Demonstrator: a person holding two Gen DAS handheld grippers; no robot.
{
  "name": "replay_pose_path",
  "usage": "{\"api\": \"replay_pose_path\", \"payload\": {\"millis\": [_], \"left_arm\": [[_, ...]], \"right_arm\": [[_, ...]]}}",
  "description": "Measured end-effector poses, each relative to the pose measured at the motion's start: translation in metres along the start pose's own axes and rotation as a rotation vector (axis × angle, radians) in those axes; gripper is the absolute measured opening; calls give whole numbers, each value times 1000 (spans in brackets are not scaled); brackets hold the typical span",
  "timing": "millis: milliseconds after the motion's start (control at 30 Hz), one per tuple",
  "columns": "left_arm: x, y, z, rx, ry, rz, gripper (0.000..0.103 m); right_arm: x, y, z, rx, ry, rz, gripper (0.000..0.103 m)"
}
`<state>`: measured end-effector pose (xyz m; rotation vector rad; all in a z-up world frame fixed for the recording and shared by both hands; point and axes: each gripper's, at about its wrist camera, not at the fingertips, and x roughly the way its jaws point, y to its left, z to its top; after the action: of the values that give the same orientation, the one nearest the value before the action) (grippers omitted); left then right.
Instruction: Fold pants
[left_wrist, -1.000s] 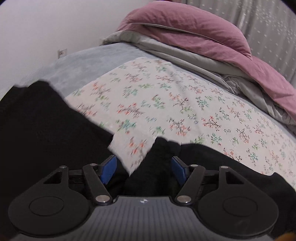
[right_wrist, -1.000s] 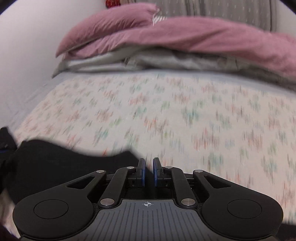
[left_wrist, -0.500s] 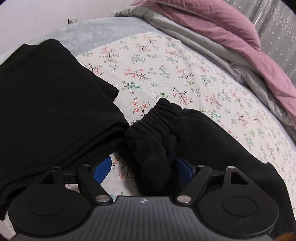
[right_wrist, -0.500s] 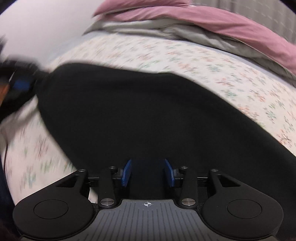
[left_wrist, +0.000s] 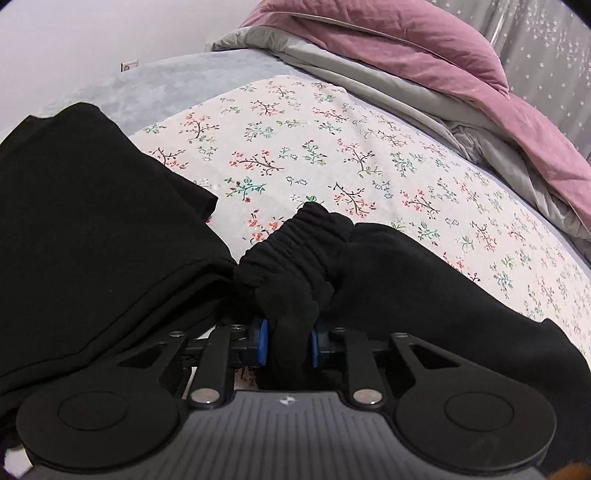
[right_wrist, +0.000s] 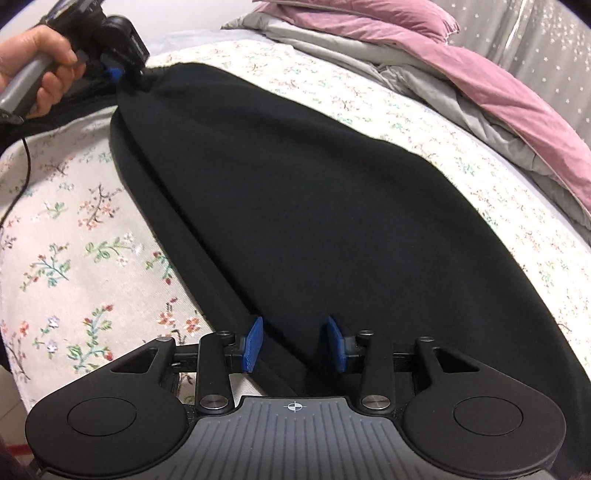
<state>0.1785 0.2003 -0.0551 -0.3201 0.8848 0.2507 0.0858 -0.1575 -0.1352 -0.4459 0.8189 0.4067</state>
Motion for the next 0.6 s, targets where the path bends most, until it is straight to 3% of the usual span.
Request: {"api": "replay_pose_path", "payload": {"millis": [33, 67, 233, 333, 433, 467, 533, 567, 600], "left_arm": [[-2, 1, 0, 2, -1, -2, 31], [-5, 1, 1, 6, -5, -6, 31], [-18, 1, 1, 39, -47, 1, 30], [-5, 1, -4, 35, -2, 15, 33], [3, -6, -10, 95, 14, 42, 43], [0, -7, -9, 113, 7, 47, 58], [-6, -5, -6, 123, -3, 86, 76], [-9, -3, -5, 114, -15, 102, 77], [-12, 0, -4, 98, -15, 99, 77]], "right_arm": [[2, -3, 0, 11, 4, -2, 6], [1, -6, 1, 29, 9, -5, 2], [-37, -11, 7, 93, -38, 40, 1], [-50, -9, 6, 102, -42, 78, 1], [-22, -9, -3, 128, 39, 73, 2], [-12, -10, -7, 142, 61, 82, 2], [-10, -12, -9, 177, 30, 83, 9], [-13, -13, -9, 188, 26, 90, 13], [-17, -15, -9, 193, 23, 98, 24]]}}
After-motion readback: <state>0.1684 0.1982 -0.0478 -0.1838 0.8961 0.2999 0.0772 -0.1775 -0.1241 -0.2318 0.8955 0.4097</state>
